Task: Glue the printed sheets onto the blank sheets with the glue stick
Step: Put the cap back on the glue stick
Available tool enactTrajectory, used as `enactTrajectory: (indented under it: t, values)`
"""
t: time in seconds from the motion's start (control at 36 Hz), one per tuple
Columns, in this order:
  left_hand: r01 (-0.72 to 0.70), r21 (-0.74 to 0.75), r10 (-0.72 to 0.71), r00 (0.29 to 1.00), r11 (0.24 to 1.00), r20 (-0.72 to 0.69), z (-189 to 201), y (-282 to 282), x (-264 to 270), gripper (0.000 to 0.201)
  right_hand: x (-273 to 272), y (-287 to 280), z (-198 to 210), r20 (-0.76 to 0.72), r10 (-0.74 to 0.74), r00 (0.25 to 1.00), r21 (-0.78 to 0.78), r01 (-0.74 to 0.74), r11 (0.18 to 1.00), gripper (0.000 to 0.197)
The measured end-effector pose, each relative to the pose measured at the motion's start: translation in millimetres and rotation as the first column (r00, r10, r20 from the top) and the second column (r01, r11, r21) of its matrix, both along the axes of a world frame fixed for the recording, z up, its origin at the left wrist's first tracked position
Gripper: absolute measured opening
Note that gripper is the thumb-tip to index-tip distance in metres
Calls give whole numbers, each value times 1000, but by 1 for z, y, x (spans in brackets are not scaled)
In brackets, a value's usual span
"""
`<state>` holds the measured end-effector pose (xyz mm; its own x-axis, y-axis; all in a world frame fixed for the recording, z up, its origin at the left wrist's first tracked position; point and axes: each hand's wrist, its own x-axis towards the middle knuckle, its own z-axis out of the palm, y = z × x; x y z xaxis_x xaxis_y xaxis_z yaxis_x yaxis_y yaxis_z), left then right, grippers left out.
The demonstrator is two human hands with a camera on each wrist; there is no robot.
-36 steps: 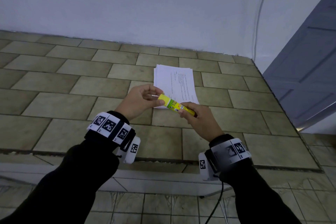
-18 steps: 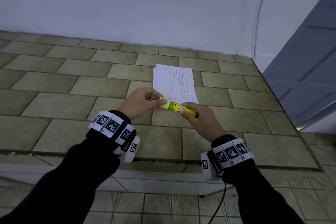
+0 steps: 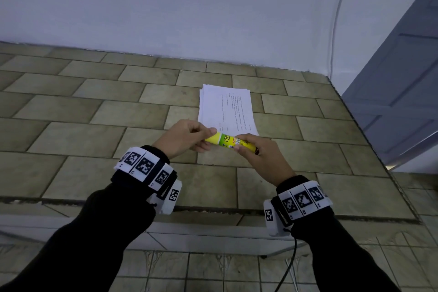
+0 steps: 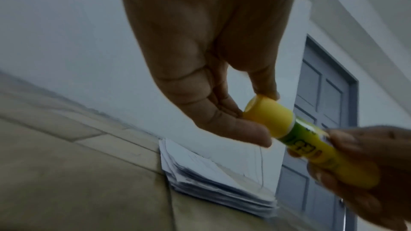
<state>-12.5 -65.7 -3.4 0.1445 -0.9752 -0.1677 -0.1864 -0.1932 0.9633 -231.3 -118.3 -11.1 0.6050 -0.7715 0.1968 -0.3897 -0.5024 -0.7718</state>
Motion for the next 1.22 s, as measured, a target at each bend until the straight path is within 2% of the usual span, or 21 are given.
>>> enactTrajectory:
  t: [0.06, 0.14, 0.25, 0.31, 0.33, 0.39, 0.42, 0.47, 0.53, 0.64, 0.72, 0.83, 0.89, 0.94, 1.03, 1.08, 1.14, 1.22]
  values:
    - [29, -65, -30, 1000, 997, -6, -1, 2, 3, 6, -1, -1, 0, 20, 17, 1000, 32, -18, 999, 17]
    - [84, -134, -79, 996, 987, 43, 0, 5, 5, 28, -2, -2, -1, 57, 47, 997, 119, -54, 991, 15]
    - [159, -162, -158, 987, 974, 23, 5, 6, 3, 42, -5, -2, -5, 43, 58, 997, 185, -65, 981, 11]
    - [142, -184, -146, 989, 973, -7, 6, 6, 5, 50, -5, -3, -4, 58, 51, 997, 201, -62, 978, 12]
    - [109, -189, -115, 993, 976, -23, 6, 4, 6, 47, -5, -3, -3, 66, 49, 997, 199, -61, 978, 12]
    - [9, -151, -11, 1000, 989, -12, 8, 4, 4, 25, -4, -3, -1, 78, 47, 996, 200, -62, 978, 13]
    - [-23, -115, 25, 1000, 993, 15, 8, 3, 2, 22, -3, -3, -1, 83, 44, 996, 202, -61, 977, 13]
    - [-32, -35, 35, 996, 999, 86, 3, 1, 1, 41, -2, -3, -1, 90, 40, 995, 198, -57, 979, 13]
    - [-25, -7, 26, 995, 1000, 94, 1, 2, 1, 41, -1, -2, -2, 78, 38, 996, 175, -51, 983, 13]
    - [17, -89, -13, 999, 996, 50, -1, 3, 4, 9, -1, -3, -4, 77, 28, 997, 167, -40, 985, 14]
    - [52, -174, -35, 994, 983, 100, -1, 5, 4, 23, 1, -3, -6, 69, 17, 997, 188, -30, 982, 15]
    - [87, -249, -85, 996, 965, 19, 2, 6, 4, 41, 2, -3, -7, 84, 6, 996, 229, -25, 973, 20]
    - [49, -263, -62, 997, 964, -39, 2, 6, 5, 49, 1, -3, -5, 92, 8, 996, 232, -29, 972, 17]
    - [-34, -237, 22, 998, 971, -51, 4, 5, 5, 44, 0, -4, -4, 98, 3, 995, 232, -25, 972, 16]
    - [-117, -135, 124, 991, 984, 43, 5, 4, 2, 35, -1, -4, -2, 109, 4, 994, 209, -27, 978, 17]
    - [-110, -71, 117, 988, 991, 102, 2, 3, 1, 37, 0, -2, -2, 106, 10, 994, 186, -30, 982, 18]
    - [-89, -61, 95, 991, 994, 91, 1, 3, -1, 32, 1, -1, -3, 89, 12, 996, 169, -27, 985, 18]
    - [-26, -132, 25, 1000, 991, -12, -1, 3, 1, 7, 0, -3, -3, 89, -5, 996, 191, -12, 982, 17]
